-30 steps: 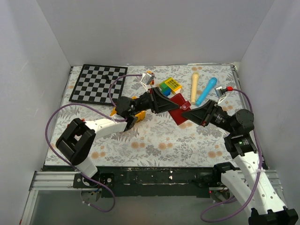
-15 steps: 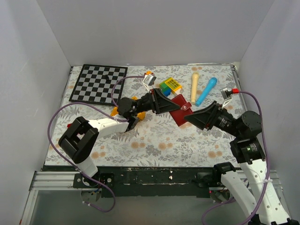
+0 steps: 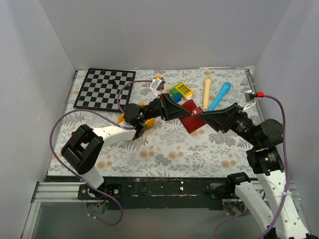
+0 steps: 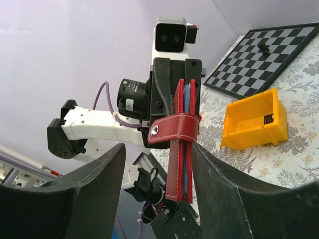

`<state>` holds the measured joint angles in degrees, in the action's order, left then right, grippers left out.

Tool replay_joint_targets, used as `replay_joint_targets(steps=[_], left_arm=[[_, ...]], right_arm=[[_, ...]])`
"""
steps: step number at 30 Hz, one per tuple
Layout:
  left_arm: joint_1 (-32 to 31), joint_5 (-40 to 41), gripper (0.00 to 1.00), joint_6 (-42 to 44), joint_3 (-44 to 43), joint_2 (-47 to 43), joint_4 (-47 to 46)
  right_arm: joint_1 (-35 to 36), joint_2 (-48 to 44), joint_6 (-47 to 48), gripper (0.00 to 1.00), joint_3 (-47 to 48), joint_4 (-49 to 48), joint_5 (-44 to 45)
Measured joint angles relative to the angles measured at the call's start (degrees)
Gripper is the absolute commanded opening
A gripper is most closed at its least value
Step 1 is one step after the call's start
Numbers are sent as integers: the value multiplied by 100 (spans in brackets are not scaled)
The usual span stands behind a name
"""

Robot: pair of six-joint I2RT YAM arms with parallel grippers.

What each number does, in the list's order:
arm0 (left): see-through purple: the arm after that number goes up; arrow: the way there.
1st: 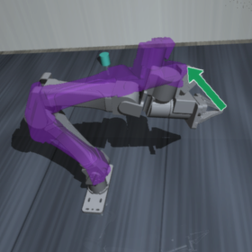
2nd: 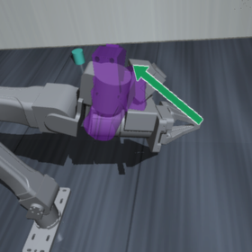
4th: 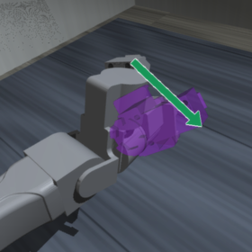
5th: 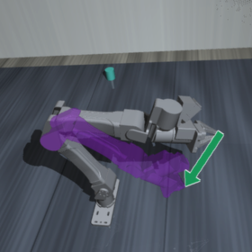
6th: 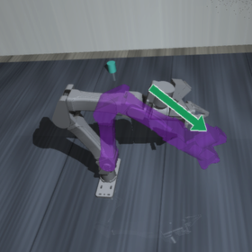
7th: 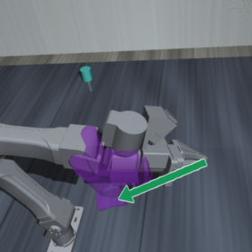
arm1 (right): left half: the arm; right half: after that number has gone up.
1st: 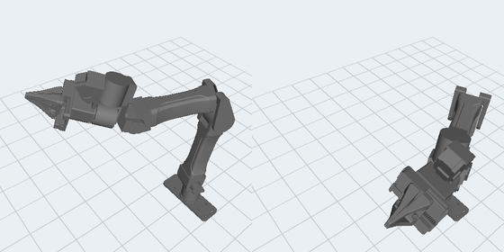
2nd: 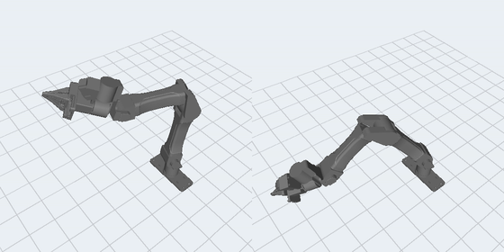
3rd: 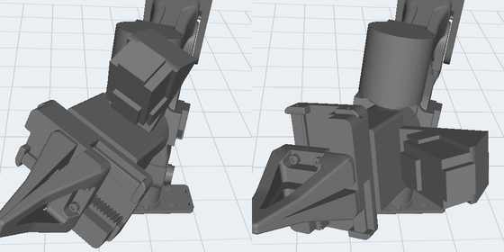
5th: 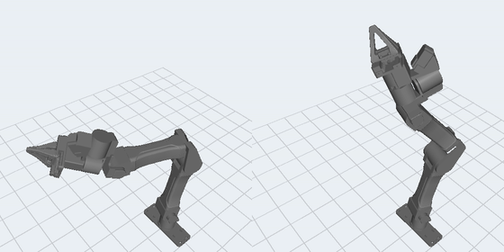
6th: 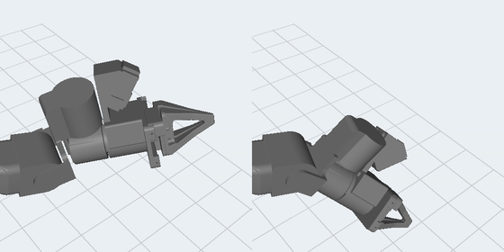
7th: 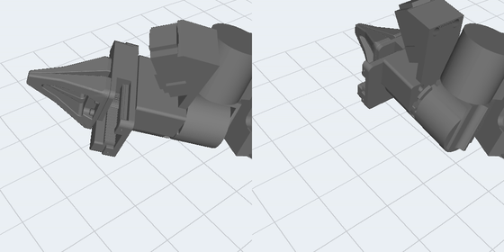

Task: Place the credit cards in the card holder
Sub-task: Close the card holder at the center of the board.

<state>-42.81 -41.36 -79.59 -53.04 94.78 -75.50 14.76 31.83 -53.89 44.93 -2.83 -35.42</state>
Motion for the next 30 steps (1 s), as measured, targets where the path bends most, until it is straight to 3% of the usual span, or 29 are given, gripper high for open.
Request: replay_joint_targets(steps=[10, 11, 12, 24, 27, 30], left_arm=[[39, 2, 0, -42, 0, -2, 4], [39, 2, 0, -42, 0, -2, 4], [39, 0, 0, -42, 0, -2, 4], [24, -116, 0, 13, -2, -90, 11], [22, -162, 0, 48, -20, -98, 13], [22, -208, 0, 221, -33, -195, 44]], right_arm=[[0, 275, -264, 63, 9, -402, 103], [0, 278, -278, 100, 9, -409, 120], [0, 275, -282, 69, 9, -396, 142], [2, -212, 387, 69, 588, 949, 1204], [4, -22, 393, 70, 647, 1058, 1381], [4, 599, 599, 70, 1298, 1768, 1757]])
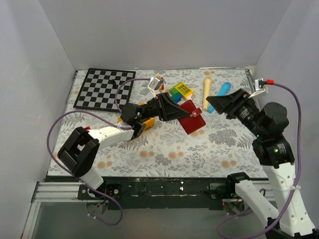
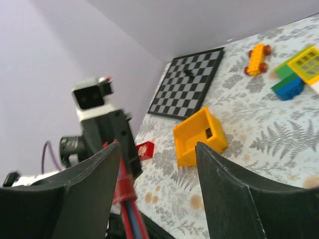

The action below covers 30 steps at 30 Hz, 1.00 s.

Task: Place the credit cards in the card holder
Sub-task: Close the card holder at the center of the board.

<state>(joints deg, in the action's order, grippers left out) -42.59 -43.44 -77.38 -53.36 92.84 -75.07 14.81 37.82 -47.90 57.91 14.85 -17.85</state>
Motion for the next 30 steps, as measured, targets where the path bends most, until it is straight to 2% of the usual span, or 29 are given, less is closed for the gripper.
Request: replay_joint_targets(steps=[5, 8, 11, 14, 17, 30], left_arm=[[-2, -81, 0, 315, -109, -328, 131], [0, -101, 4, 424, -256, -426, 144], [0, -109, 5, 483, -330, -433, 170], [0, -140, 3, 514, -352, -431, 229], [0, -160, 2, 522, -428, -411, 264], [0, -166, 0, 450, -476, -400, 214]], right_arm=[[0, 942, 549, 70, 1397, 1161, 1027], [-9, 1047, 756, 70, 1545, 1340, 1228], [-7, 555, 511, 70, 684, 752, 693], [-7, 55, -146, 70, -249, 4, 46], [-7, -170, -708, 70, -688, -743, -365], [-7, -284, -1716, 70, -984, -2710, -1016]])
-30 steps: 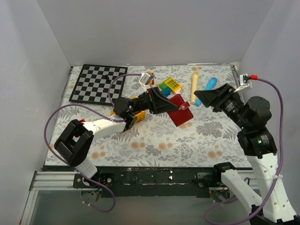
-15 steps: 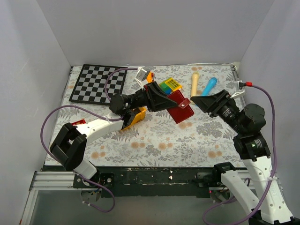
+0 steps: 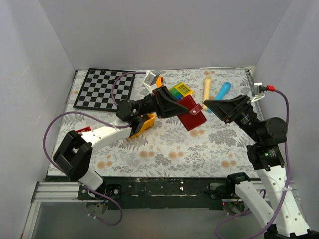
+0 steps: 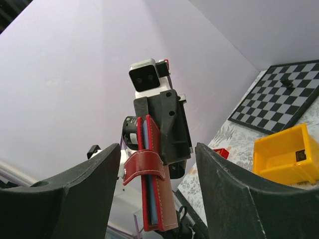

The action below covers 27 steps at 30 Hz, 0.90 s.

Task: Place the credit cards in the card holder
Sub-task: Close the card holder at the center of the board.

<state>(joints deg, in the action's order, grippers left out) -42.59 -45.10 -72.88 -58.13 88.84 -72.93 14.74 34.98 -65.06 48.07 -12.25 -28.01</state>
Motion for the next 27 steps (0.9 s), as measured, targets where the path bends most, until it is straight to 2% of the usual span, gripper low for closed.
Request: replay_joint_targets(steps=[10, 27], left_arm=[[-33, -13, 0, -94, -136, 219, -109], [-114, 98, 0, -105, -247, 282, -28]], right_arm=[[2, 334, -96, 70, -11, -76, -310], [70, 348, -72, 70, -11, -79, -527]])
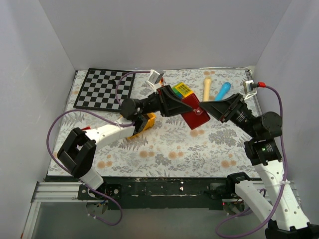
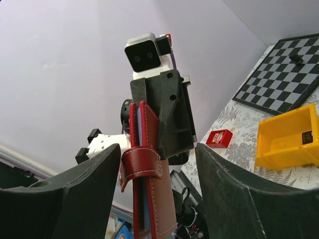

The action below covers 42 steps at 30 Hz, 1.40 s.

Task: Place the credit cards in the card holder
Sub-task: Close the card holder at the center of the board.

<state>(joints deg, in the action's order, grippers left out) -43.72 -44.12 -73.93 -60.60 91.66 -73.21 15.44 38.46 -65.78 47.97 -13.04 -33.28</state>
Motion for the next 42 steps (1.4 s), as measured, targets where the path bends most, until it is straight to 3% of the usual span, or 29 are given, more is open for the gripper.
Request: replay_joint_targets(steps=[20, 21, 23, 42], left_arm=[[-17, 608, 0, 181, 101, -4, 251], [-26, 614, 0, 184, 101, -4, 256], [-33, 619, 0, 192, 101, -7, 254], [-33, 612, 0, -72, 101, -46, 9]], right_arm=[[44, 50, -48, 70, -7, -328, -144], [44, 61, -50, 58, -7, -354, -146], [46, 66, -39, 56, -7, -380, -151], [50, 52, 13, 52, -107, -492, -308]])
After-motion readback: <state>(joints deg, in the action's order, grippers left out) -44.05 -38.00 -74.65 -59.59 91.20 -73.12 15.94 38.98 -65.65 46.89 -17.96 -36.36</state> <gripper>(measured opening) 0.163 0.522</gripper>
